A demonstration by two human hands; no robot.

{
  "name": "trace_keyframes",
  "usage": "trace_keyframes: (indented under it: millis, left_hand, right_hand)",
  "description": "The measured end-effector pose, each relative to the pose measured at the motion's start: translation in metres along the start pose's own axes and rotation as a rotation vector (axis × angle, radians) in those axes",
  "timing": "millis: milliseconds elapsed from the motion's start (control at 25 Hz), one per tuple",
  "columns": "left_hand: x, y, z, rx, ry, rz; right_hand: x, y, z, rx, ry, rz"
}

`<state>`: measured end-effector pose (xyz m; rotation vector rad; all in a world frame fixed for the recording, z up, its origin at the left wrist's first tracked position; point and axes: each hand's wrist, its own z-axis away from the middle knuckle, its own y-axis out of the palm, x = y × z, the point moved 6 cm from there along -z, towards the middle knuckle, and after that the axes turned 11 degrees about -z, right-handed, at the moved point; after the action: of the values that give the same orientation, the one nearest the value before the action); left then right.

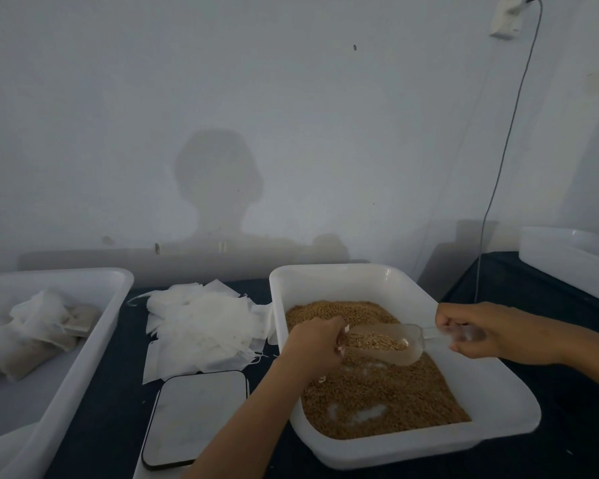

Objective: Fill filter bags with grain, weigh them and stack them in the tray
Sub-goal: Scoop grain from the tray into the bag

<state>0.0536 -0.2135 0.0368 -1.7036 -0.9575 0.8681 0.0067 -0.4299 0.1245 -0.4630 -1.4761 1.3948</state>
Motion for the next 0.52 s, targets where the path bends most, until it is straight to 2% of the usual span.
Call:
trace_keyframes:
  millis: [200,520]
  left_hand:
    - [-0.002,0.005,0.0,0.068,0.041,0.018]
    - [0.002,0.007,0.001,0.082,0.005,0.215]
  right_hand:
    - [0.004,0.002,-0.006,0.016,0.037,0.177]
    - [0.016,-0.012,-0.013,0.097,0.054,0.375]
